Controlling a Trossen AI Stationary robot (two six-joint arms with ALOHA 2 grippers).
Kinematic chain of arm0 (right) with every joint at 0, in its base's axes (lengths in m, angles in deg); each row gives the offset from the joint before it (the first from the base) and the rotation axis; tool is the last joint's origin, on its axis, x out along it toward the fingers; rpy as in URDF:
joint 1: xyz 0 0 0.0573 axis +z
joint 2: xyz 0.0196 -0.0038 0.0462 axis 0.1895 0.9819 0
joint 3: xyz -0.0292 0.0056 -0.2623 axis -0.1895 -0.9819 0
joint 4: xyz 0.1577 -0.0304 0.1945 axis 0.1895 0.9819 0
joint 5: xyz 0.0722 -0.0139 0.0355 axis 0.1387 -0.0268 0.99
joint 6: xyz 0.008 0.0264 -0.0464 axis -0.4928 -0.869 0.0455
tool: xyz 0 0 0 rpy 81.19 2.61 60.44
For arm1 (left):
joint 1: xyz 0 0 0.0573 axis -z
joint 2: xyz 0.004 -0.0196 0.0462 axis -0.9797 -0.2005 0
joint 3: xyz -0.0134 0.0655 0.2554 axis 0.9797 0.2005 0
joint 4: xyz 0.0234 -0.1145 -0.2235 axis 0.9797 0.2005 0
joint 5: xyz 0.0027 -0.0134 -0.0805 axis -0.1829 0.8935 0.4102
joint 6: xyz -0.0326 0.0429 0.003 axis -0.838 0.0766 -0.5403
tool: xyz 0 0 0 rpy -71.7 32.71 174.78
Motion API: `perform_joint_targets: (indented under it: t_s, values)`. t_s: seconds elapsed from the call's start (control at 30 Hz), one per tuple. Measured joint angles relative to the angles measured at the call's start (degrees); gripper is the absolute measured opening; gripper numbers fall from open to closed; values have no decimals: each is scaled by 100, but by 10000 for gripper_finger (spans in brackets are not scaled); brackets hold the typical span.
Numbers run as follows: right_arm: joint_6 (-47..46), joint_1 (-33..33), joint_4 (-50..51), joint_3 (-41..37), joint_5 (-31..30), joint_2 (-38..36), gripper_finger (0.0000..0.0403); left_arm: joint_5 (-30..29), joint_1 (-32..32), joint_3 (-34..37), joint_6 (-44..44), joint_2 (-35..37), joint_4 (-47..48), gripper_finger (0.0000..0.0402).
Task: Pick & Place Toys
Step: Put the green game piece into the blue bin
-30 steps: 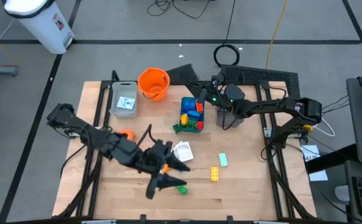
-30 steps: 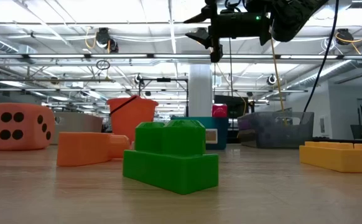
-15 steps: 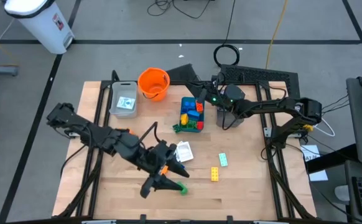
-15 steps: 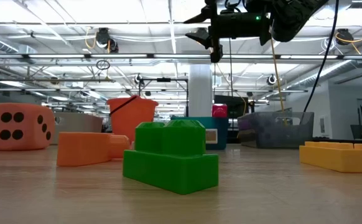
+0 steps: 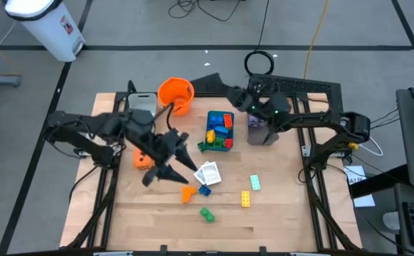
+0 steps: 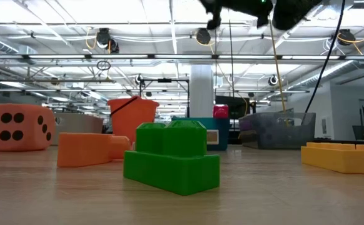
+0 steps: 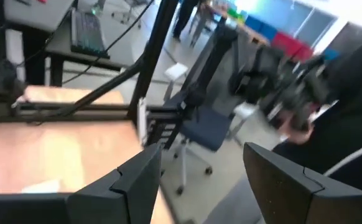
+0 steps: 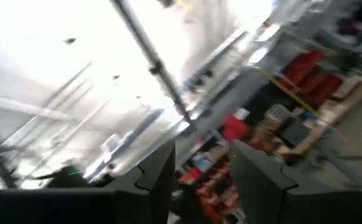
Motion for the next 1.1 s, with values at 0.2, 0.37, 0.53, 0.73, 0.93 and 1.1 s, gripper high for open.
perform_joint_targets:
  t_s: [0.2, 0.37, 0.53, 0.73, 0.93, 1.1]
  values:
    - [1184, 264, 2499, 1251, 755, -516, 144, 374, -737, 33, 883, 114, 1490, 237]
    - [2665, 780, 5179, 2544, 539, -788, 144, 786, -1182, 615, 1107, 116, 1663, 237]
    - [3454, 1431, 6851, 3094, -244, -1034, 144, 916, -1415, 1590, 1107, 166, 1390, 237]
    - [3761, 2144, 8538, 3115, -1560, -1469, 144, 358, -1546, 2841, 457, 154, 360, 237]
    - [3848, 2458, 9752, 3109, -2249, -1623, 144, -1061, -1531, 3375, 314, 158, -391, 237]
    - [4072, 2419, 10564, 3109, -2601, -1652, 144, -2525, -1570, 3386, 630, -81, -417, 237]
